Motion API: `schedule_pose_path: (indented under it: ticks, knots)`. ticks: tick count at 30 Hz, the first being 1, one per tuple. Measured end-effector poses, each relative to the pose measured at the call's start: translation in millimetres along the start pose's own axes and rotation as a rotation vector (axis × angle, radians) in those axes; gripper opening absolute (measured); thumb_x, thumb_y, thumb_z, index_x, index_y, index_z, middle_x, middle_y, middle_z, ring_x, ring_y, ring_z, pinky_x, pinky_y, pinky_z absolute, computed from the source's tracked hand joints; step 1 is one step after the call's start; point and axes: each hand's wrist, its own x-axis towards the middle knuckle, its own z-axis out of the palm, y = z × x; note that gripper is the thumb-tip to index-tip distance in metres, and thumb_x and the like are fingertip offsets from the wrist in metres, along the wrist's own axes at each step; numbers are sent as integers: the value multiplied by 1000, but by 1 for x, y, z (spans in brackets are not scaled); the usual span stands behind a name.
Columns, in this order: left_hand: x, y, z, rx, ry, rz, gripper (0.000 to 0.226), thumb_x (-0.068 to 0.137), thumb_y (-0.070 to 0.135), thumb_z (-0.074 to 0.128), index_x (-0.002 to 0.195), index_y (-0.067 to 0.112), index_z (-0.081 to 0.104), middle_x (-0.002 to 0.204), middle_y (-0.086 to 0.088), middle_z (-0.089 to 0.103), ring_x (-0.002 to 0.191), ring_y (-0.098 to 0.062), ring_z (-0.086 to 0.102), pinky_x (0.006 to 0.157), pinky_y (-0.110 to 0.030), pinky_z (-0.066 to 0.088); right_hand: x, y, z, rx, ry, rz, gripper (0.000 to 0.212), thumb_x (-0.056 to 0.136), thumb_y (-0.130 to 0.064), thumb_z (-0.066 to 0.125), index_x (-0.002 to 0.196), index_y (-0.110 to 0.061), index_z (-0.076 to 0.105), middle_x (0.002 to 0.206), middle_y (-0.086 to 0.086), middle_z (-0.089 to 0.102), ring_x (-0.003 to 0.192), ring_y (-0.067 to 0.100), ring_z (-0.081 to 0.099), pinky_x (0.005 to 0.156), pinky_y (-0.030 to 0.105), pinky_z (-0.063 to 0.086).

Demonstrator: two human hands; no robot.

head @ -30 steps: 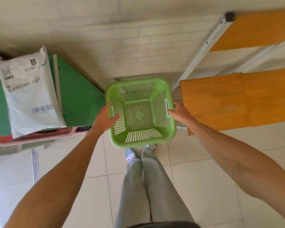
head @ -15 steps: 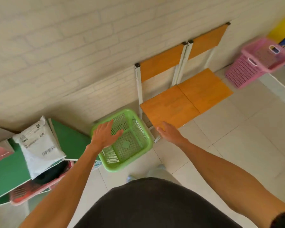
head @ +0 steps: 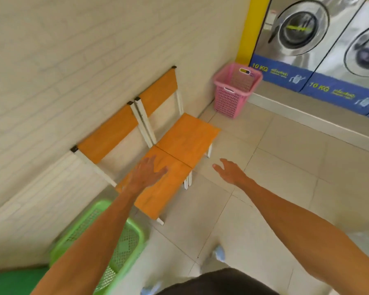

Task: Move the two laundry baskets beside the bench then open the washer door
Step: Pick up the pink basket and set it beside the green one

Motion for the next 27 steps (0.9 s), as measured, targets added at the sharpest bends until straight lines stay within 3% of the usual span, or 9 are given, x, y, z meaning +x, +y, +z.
schedule_pose_path:
  ticks: [9,27]
  knots:
    - [122,206,19,-26,2,170,85,92,68,48,158,20,23,161,-12,30,146,-35,31,115,-54,33,57,134,-169,20,165,97,72,102,-58,36,157,-11,29,155,20,40,143,37,39,113,48,35]
    - [429,471,23,-23,-73,217,81,93,62,51,156,18,26,153,-14,39,141,-35,37,109,-52,38,286,264,-398,119,159,210,71,102,-57,36,156,-12,30,150,20,45,137,37,45,111,50,39]
